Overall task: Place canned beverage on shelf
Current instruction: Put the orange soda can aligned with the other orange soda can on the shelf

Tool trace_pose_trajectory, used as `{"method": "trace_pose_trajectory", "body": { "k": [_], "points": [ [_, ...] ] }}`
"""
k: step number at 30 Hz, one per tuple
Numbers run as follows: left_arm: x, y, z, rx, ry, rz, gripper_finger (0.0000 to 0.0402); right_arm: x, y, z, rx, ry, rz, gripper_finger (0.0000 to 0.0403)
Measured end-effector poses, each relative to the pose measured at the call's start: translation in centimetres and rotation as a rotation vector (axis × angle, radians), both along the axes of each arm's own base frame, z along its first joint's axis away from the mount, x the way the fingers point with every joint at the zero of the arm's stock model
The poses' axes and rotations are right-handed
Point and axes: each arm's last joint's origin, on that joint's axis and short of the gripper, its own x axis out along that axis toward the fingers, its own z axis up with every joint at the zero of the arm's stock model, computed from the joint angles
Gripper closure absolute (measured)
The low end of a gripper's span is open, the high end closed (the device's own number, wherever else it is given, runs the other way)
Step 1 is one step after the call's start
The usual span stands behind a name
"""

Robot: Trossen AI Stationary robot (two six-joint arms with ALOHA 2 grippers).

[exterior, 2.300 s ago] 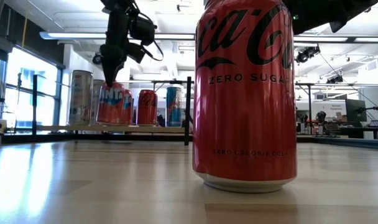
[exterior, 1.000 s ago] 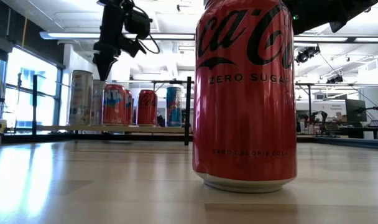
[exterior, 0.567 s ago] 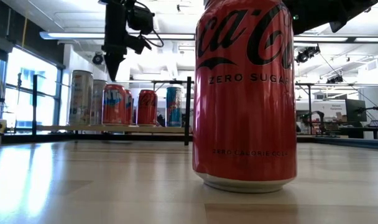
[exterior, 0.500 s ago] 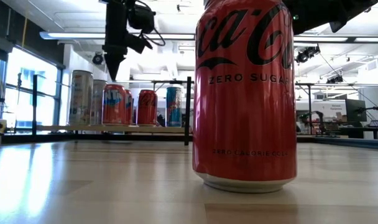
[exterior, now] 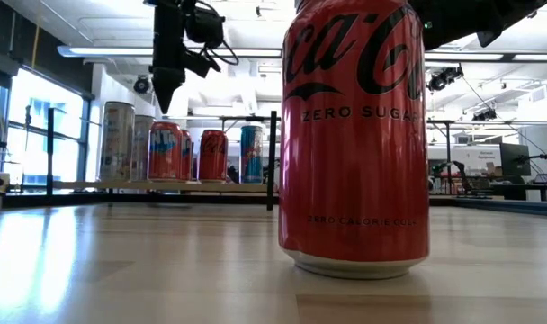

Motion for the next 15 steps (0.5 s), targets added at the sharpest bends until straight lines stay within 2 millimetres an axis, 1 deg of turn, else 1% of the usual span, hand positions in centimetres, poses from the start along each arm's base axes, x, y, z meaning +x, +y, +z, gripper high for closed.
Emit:
{"method": "trace_pose_trajectory", "body": {
  "k": [3,8,15],
  "points": [
    [-0.6,0.7,0.0,0.032,0.008,0.060,0.0386,0.0,0.0,0.0,0.000,0.000,0.000,0.0403],
    [-1.5,1.9,0.0,0.045,-0.006,0.138,0.0399,0.0,0.0,0.0,0.000,0.000,0.000,0.0403],
    [-2.1,2.7,-0.3,-0.018,-0.063,0.196,0.0401,0.0,0.0,0.0,0.000,0.000,0.000,0.0403]
  ]
}}
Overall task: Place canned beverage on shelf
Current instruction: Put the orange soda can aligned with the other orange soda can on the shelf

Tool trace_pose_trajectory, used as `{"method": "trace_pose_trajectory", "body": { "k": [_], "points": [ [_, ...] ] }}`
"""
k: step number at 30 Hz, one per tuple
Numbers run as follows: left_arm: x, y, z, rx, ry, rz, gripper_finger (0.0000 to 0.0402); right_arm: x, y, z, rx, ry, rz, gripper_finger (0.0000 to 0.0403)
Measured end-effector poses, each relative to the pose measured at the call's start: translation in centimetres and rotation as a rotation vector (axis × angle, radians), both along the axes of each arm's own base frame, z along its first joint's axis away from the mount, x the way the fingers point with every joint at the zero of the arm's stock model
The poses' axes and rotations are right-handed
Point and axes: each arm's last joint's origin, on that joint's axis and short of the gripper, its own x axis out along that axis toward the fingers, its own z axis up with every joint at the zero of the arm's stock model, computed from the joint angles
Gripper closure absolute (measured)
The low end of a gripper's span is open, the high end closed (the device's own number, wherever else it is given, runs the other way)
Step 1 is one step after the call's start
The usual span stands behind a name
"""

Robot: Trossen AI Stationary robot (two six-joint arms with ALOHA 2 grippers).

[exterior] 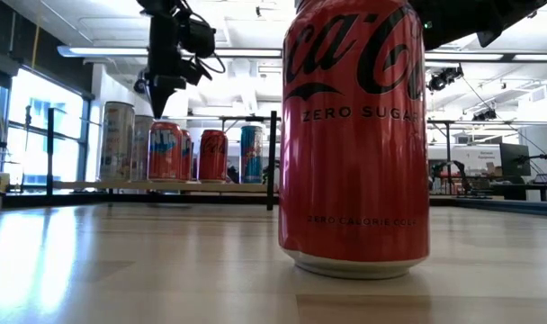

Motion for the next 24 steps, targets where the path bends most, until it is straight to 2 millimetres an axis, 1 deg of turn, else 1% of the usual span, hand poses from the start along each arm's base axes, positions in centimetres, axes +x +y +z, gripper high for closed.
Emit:
{"method": "trace_pose_trajectory", "body": {
  "k": [6,11,17,24],
  "points": [
    [0.1,0.5,-0.8,-0.083,-0.056,0.021,0.0401,0.0,0.0,0.0,0.000,0.000,0.000,0.0403],
    [0.3,0.7,-1.1,-0.097,-0.059,0.041,0.0401,0.0,0.0,0.0,0.000,0.001,0.000,0.0403],
    [0.3,0.6,-1.2,-0.120,-0.077,0.066,0.0401,0.0,0.0,-0.1,-0.001,0.008,0.000,0.0403],
    [0.0,0.2,-1.2,-0.153,-0.056,0.100,0.0401,0.0,0.0,-0.1,0.000,0.009,0.000,0.0403]
  ]
}}
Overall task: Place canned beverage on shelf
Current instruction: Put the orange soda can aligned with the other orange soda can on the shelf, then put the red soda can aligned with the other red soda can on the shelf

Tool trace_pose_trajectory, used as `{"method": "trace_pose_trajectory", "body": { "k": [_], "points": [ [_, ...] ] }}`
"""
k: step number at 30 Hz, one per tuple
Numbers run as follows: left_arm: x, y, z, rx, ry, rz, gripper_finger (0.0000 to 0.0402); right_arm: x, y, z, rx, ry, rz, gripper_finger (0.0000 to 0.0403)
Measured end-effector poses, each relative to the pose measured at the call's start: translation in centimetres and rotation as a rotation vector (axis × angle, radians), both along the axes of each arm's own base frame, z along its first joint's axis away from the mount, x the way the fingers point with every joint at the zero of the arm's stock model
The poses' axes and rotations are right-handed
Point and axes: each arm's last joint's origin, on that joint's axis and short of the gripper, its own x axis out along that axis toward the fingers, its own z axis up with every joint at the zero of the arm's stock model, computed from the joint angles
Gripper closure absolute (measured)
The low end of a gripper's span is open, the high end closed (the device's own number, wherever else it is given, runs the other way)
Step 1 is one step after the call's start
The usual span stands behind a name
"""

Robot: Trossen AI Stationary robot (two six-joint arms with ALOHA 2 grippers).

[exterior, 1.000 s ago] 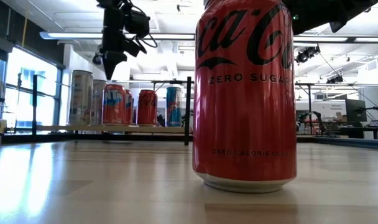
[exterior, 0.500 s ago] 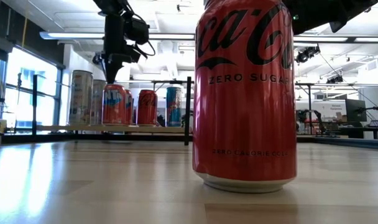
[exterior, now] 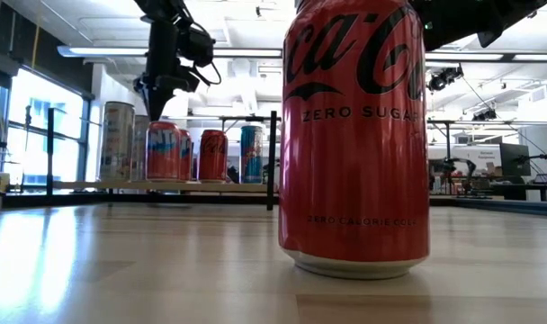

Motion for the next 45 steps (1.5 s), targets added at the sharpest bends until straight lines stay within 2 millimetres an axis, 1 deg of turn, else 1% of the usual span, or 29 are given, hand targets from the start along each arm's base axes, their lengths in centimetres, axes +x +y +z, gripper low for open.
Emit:
{"method": "trace_pose_trajectory", "body": {
  "k": [7,12,15,17,19,21,23,25,29,33,36,38,41,43,45],
  "points": [
    [-0.4,-0.4,0.6,0.015,0.005,0.002,0.0401,0.0,0.0,0.0,0.000,0.001,0.000,0.0403],
    [-1.0,-1.0,2.3,0.096,-0.072,0.000,0.0401,0.0,0.0,0.0,0.000,0.001,0.000,0.0403],
    [-1.4,-1.9,3.6,0.138,-0.123,-0.012,0.0401,0.0,0.0,0.0,-0.001,0.001,0.000,0.0403],
    [-1.6,-2.9,4.8,0.189,-0.185,-0.034,0.0401,0.0,0.0,0.0,-0.005,0.002,0.003,0.0403],
    [-1.6,-4.4,5.7,0.247,-0.284,-0.080,0.0401,0.0,0.0,0.0,-0.005,0.005,0.003,0.0403],
    [-1.5,-6.1,6.1,0.294,-0.397,-0.139,0.0401,0.0,0.0,-0.1,-0.006,0.009,0.003,0.0403],
    [-1.5,-8.1,6.0,0.334,-0.507,-0.208,0.0401,0.0,0.1,-0.1,0.007,0.008,0.005,0.0403],
    [-1.6,-10.2,5.4,0.367,-0.602,-0.273,0.0401,0.0,0.4,-0.1,0.053,0.002,0.038,0.0403],
    [-1.6,-14.0,2.8,0.412,-0.798,-0.400,0.0401,-0.2,2.1,-0.2,0.085,0.013,0.175,0.0403],
    [-1.4,-17.3,-1.0,0.461,-1.047,-0.540,0.0401,-0.5,4.1,0.2,0.141,-0.032,0.217,0.0400],
    [-1.2,-19.4,-4.3,0.509,-1.228,-0.645,0.0401,-0.9,5.9,0.1,0.168,-0.030,0.250,0.0384],
    [-1.5,-20.3,-6.0,0.555,-1.337,-0.698,0.0401,-1.2,7.2,-0.3,0.182,-0.020,0.247,0.0360],
    [-2.2,-21.3,-7.8,0.615,-1.458,-0.747,0.0401,-1.4,9.0,-1.2,0.214,-0.002,0.243,0.0306],
    [-2.7,-21.6,-8.5,0.626,-1.500,-0.760,0.0401,-1.2,10.0,-1.8,0.261,-0.011,0.249,0.0262],
    [-3.0,-21.9,-8.9,0.621,-1.517,-0.764,0.0401,-1.1,11.0,-2.4,0.314,-0.020,0.262,0.0213]
  ]
}}
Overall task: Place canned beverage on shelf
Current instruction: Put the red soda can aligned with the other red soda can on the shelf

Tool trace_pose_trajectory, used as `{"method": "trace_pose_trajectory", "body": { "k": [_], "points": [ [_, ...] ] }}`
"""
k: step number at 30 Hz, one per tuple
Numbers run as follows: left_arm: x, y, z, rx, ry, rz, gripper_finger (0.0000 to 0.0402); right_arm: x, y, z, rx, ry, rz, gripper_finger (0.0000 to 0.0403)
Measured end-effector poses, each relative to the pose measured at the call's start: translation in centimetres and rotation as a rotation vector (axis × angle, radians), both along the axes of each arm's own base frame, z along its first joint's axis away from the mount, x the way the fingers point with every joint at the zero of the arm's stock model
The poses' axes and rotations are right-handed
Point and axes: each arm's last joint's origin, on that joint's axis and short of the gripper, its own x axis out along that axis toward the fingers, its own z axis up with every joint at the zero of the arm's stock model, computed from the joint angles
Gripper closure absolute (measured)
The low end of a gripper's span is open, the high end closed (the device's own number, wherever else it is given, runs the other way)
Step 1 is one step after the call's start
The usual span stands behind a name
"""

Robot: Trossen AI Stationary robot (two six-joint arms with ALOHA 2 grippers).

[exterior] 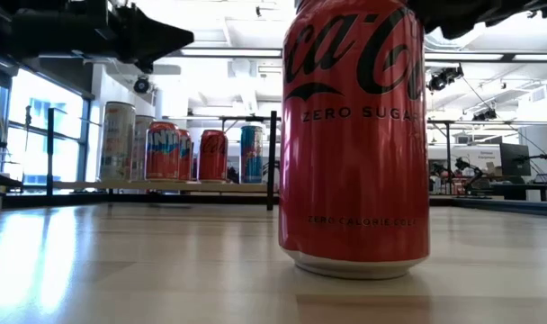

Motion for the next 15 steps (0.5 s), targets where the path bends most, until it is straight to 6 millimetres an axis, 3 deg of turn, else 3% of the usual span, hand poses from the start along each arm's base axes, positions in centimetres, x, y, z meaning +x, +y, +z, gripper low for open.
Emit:
{"method": "trace_pose_trajectory", "body": {
  "k": [4,7,15],
  "points": [
    [-0.2,-0.3,-0.3,-0.006,0.008,-0.019,0.0401,1.0,1.9,-0.6,0.095,0.029,0.014,0.0123],
    [-0.2,-0.6,-0.3,-0.006,0.006,-0.033,0.0401,2.1,3.8,-0.4,0.088,0.025,0.046,0.0081],
    [-0.2,-1.1,-0.6,-0.003,0.046,-0.060,0.0401,5.1,7.8,-1.1,-0.062,0.182,0.101,0.0066]
  ]
}}
